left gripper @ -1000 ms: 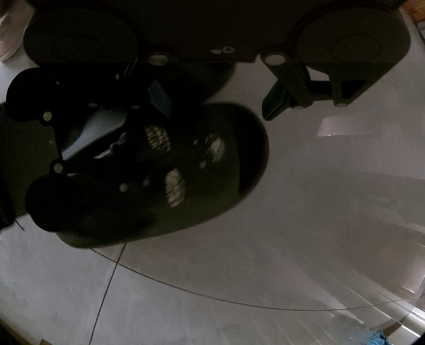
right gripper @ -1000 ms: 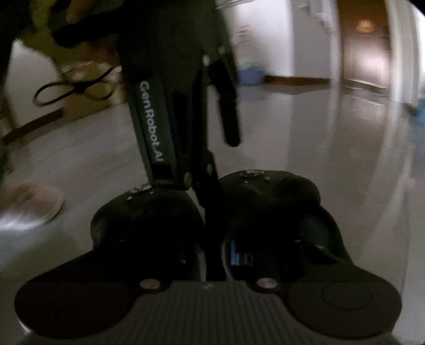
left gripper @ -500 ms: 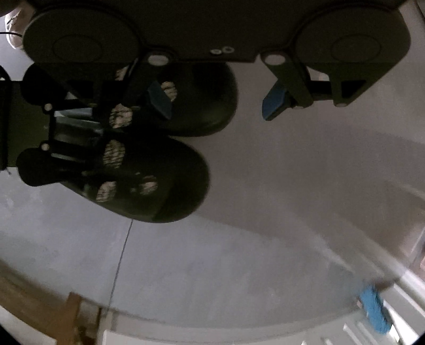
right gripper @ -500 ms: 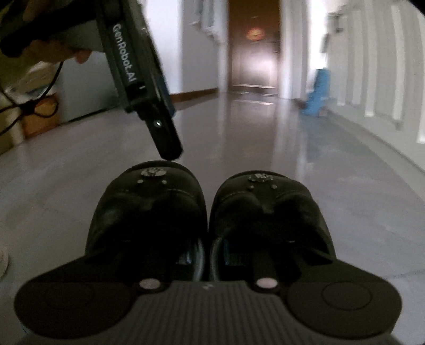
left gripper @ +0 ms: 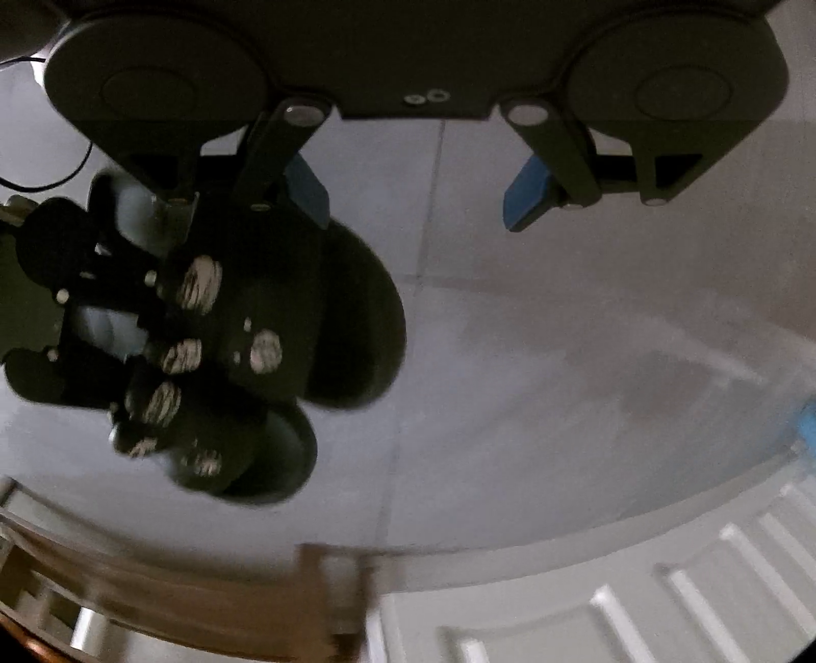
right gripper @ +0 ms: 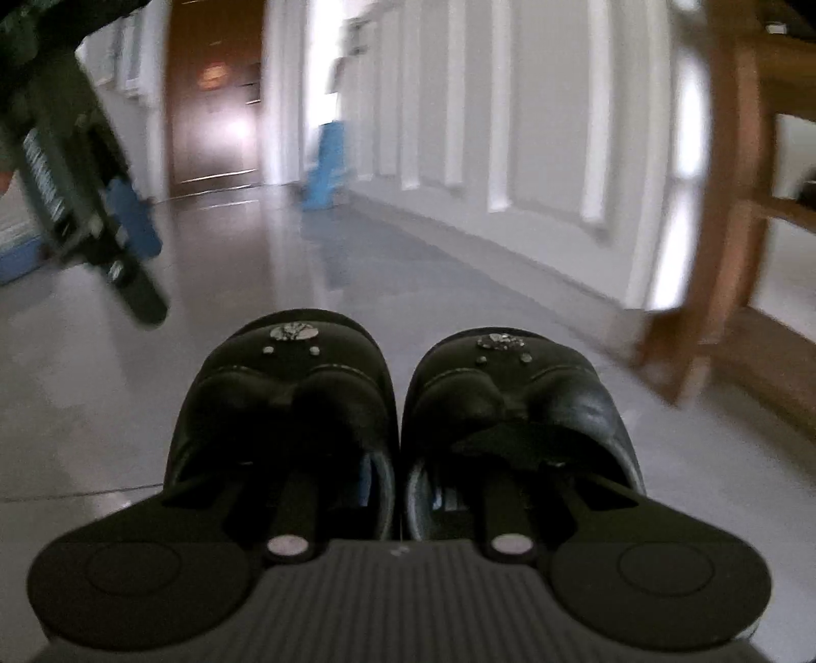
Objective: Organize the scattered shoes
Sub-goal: 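Lift the black slides with the right tool and carry them to the rack, then lower the black slides onto the rack's bottom shelf below the orange slides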
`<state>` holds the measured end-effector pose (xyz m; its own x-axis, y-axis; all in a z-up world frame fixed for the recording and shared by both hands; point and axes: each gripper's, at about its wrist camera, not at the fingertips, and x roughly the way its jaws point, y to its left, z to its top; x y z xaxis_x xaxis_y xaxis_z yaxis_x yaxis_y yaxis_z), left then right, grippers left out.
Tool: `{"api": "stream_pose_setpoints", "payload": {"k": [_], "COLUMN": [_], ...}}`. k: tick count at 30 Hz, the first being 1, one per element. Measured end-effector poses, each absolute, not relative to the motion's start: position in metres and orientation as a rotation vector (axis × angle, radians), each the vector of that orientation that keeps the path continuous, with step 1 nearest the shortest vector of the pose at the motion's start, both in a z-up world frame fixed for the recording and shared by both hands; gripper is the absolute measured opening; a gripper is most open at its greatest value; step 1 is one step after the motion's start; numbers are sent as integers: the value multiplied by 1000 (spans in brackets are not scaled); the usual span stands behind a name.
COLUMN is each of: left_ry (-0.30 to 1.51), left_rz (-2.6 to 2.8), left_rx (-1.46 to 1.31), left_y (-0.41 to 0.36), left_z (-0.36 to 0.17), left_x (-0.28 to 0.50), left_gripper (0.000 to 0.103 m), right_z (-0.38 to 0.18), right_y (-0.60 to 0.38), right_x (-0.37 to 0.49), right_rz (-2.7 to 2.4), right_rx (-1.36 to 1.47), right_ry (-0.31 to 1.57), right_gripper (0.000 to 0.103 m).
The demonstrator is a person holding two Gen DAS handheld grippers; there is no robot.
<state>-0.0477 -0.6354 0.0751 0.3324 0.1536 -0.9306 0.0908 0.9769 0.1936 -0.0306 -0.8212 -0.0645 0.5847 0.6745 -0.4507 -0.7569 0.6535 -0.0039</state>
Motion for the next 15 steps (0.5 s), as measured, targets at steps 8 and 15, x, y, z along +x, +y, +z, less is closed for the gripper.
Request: {"api": "stream_pose_setpoints", "payload": {"k": [8,15], "left_ry": [1247,1273], "left_rz": [-148,-256], "left_rx": [329,383], "left_y": [-700,-770], "left_z": [165,274], "left_x": [24,53], "left_gripper": [75,75], "right_z": [54,170], "right_y": [-895,-948], "right_x": [-1,-9], "right_rz": [560,404], "right_rx": [-73,-25], "right_ry": [467,486], "right_gripper": [24,24]}}
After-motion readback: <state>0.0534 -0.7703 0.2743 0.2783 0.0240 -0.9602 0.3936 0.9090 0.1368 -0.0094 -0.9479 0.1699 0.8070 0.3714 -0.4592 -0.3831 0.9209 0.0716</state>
